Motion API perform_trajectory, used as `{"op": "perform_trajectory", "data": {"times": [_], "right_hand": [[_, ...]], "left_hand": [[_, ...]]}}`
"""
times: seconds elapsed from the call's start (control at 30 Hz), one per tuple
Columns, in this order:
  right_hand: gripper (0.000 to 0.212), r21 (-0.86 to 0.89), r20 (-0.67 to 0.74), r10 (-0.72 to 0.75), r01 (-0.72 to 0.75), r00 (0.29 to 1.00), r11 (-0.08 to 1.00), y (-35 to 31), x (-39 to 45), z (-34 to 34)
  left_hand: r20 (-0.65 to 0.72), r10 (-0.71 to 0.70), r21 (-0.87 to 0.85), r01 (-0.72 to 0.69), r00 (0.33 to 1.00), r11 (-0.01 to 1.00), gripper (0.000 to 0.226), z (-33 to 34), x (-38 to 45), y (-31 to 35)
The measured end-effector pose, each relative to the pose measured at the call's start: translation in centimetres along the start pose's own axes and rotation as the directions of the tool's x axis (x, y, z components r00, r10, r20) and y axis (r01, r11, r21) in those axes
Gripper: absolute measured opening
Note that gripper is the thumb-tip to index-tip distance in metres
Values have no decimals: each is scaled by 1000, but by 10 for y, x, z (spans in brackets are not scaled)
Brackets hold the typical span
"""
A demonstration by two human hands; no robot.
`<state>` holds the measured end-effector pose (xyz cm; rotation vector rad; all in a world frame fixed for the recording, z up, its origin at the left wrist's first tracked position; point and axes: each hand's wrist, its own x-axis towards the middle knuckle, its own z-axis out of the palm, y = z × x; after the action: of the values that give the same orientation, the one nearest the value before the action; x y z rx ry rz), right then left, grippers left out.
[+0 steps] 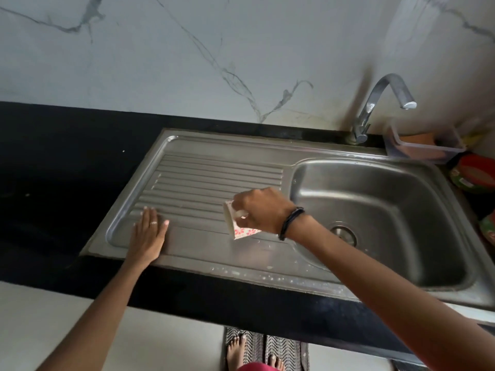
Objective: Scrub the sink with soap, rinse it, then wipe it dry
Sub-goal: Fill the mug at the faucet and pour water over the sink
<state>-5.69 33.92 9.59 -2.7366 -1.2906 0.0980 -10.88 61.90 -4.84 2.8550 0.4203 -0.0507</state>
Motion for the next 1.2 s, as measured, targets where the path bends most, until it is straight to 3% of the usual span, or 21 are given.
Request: {"op": "perform_trajectory", "data": {"times": [0.07,0.1,0.27,0.33,0.4,0.47,0.57,0.63,0.83,0.9,1.03,1.2], "right_hand": [[31,-103,32,-91,94,995,990,-13,4,9],[31,-144,47,-119,125,992,982,-16,5,13],[32,-157,57,-80,88,995,984,-11,-1,14],[31,-87,14,-10,11,1000,996,-2,-7,7],[32,3,-28,83,-83,996,997,8,-16,-1],[35,103,-52,207,-201,977,974,20,-27,-6],[32,275,-100,393,-354,914,894,38,-46,-10],[30,368,-146,471,-394,870,842,48,-57,-10],[21,543,-164,591,-428,790,723,64,-86,-3],[22,589,-161,638,-445,753,674,66,-92,-5],[18,620,-181,686,-460,705,636,67,-103,-12],[19,681,-202,771,-479,605,554,79,-130,-13]], "left_hand": [[84,-93,-12,95,992,995,58,7,-7,-4],[82,-73,-30,76,994,997,59,13,-7,-1],[185,220,-31,-219,958,975,74,30,-30,63],[222,359,-17,-364,907,931,93,40,-43,95],[282,450,-17,-464,848,886,89,44,-49,114],[332,456,-99,-450,826,888,70,33,-49,115],[359,426,-112,-415,830,903,92,15,-46,85],[395,396,-34,-417,829,908,107,7,-50,62],[421,463,-6,-508,780,861,105,10,-72,70],[430,546,-58,-581,719,812,95,19,-75,93],[375,704,-130,-718,603,684,54,48,-84,167],[472,766,-211,-788,436,579,55,74,-87,258]]}}
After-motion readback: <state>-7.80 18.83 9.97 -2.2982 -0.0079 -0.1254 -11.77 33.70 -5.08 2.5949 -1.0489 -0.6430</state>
